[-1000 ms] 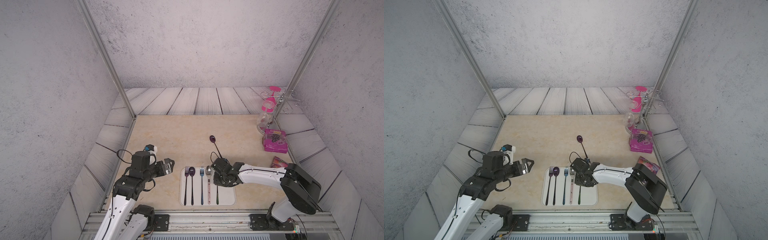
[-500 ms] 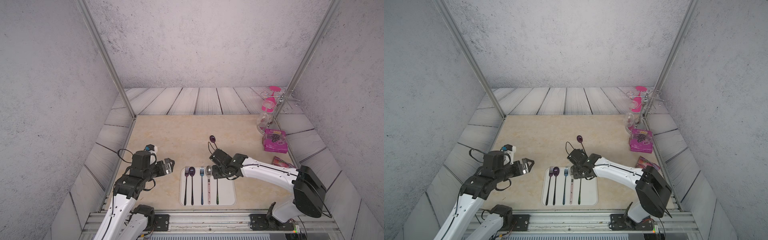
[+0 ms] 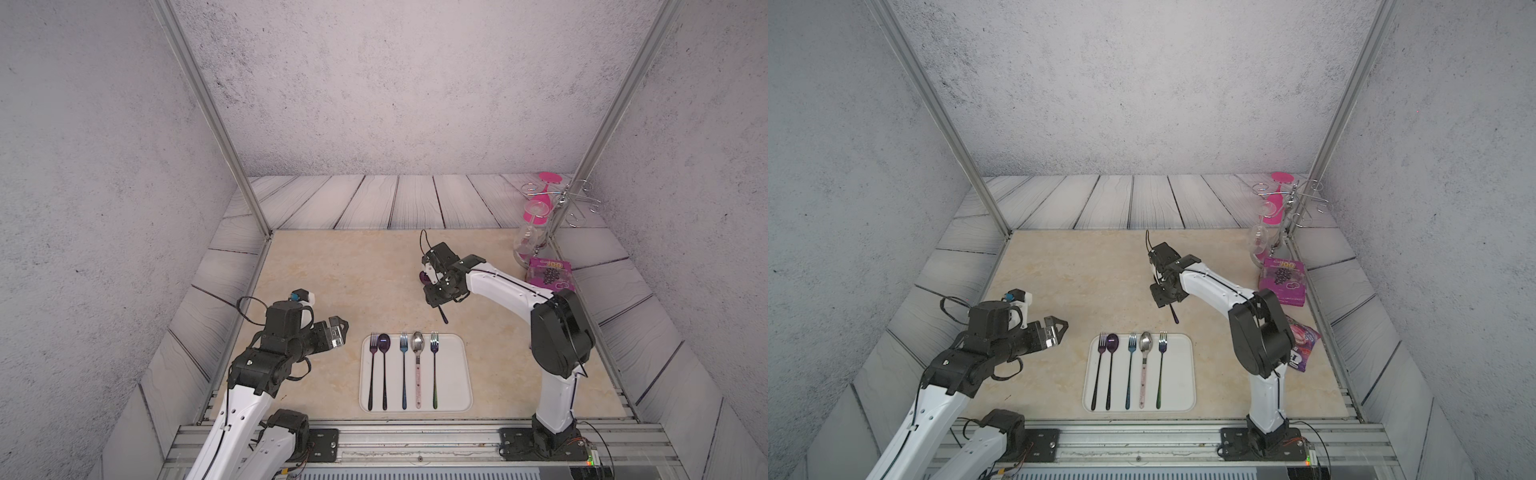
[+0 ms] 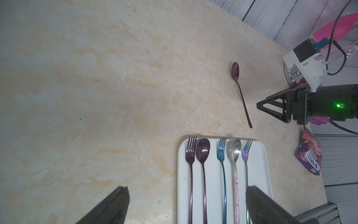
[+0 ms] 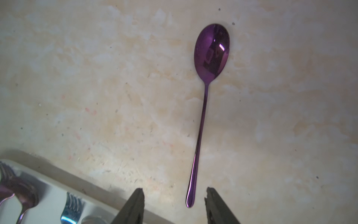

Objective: Set the spoon and fork side by side
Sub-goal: Pick up the spoon from the center of the board.

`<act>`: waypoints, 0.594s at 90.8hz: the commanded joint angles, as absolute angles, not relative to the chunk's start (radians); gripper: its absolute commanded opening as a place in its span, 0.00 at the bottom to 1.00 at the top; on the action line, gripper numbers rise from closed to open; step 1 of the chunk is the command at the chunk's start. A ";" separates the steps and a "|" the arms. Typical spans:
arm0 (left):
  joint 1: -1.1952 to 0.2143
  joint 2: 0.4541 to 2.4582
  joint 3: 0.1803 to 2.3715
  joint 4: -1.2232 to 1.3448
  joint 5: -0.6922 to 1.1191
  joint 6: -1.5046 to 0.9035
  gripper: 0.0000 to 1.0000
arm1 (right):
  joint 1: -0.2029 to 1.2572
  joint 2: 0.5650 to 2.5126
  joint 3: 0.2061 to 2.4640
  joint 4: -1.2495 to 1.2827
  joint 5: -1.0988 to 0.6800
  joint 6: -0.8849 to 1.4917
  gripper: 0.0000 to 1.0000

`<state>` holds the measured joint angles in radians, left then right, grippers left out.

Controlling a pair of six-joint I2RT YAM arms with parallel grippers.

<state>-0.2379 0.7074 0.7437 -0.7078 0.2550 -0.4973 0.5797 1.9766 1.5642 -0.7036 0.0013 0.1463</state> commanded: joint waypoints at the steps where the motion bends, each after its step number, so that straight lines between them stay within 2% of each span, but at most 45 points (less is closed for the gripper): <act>1: -0.242 0.711 0.762 -0.716 0.245 -0.490 0.99 | 0.550 2.058 1.640 -0.726 -0.061 0.073 0.51; 31: -0.241 0.726 0.754 -0.709 0.237 -0.487 0.99 | 0.514 2.230 1.776 -0.752 -0.048 0.048 0.47; 54: -0.241 0.741 0.756 -0.706 0.240 -0.488 0.99 | 0.510 2.329 1.866 -0.790 -0.038 0.032 0.30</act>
